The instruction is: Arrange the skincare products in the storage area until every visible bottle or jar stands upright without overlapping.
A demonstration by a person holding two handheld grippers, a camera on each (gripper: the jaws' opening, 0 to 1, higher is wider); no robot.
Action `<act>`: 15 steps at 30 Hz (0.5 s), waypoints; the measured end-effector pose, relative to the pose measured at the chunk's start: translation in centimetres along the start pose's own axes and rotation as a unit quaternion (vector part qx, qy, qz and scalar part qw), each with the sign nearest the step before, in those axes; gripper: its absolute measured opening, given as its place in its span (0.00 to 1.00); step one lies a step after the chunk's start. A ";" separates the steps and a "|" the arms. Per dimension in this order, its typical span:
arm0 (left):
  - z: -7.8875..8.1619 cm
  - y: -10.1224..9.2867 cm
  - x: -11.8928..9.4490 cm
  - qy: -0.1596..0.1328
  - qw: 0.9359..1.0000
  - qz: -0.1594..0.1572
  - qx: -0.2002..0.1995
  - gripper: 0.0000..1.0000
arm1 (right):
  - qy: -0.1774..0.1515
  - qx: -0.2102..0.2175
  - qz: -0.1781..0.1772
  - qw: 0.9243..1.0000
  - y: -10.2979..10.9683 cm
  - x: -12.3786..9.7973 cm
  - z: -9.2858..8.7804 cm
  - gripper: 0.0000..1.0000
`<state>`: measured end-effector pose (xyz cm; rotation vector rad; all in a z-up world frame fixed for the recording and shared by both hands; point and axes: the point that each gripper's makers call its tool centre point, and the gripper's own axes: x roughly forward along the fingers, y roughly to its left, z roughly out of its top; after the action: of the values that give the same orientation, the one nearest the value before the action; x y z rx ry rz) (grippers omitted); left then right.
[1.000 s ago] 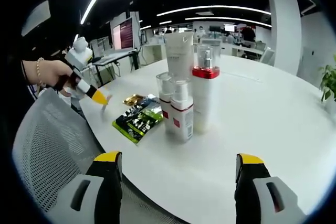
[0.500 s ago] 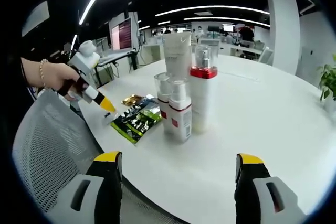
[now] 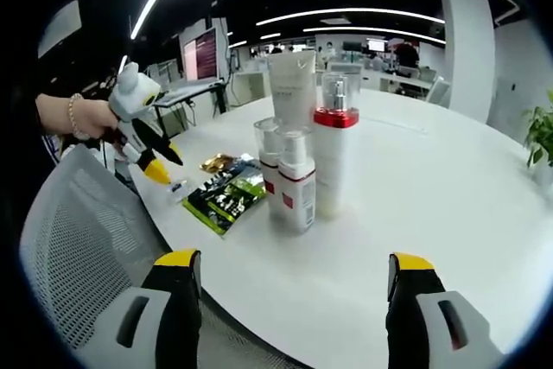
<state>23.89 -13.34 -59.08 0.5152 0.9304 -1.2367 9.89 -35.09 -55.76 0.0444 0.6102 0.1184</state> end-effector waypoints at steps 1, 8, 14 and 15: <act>0.0 0.0 0.0 -0.003 1.000 -0.002 0.008 0.27 | 0.000 0.001 0.000 1.000 0.0 0.0 0.0 0.95; -1.2 -0.1 0.7 0.015 0.998 -0.005 0.063 0.26 | 0.001 0.000 -0.001 1.000 -0.1 0.0 -0.1 0.95; -1.5 -0.5 1.4 0.012 0.995 0.004 0.095 0.23 | 0.002 0.000 -0.002 1.000 -0.1 0.0 -0.1 0.95; -1.6 -0.6 1.6 0.012 0.995 0.007 0.098 0.23 | 0.002 0.000 -0.002 1.000 -0.1 0.0 -0.1 0.95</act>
<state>22.89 -13.17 -61.24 0.6913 0.8293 -1.3187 9.83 -35.17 -55.87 0.0424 0.6148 0.1156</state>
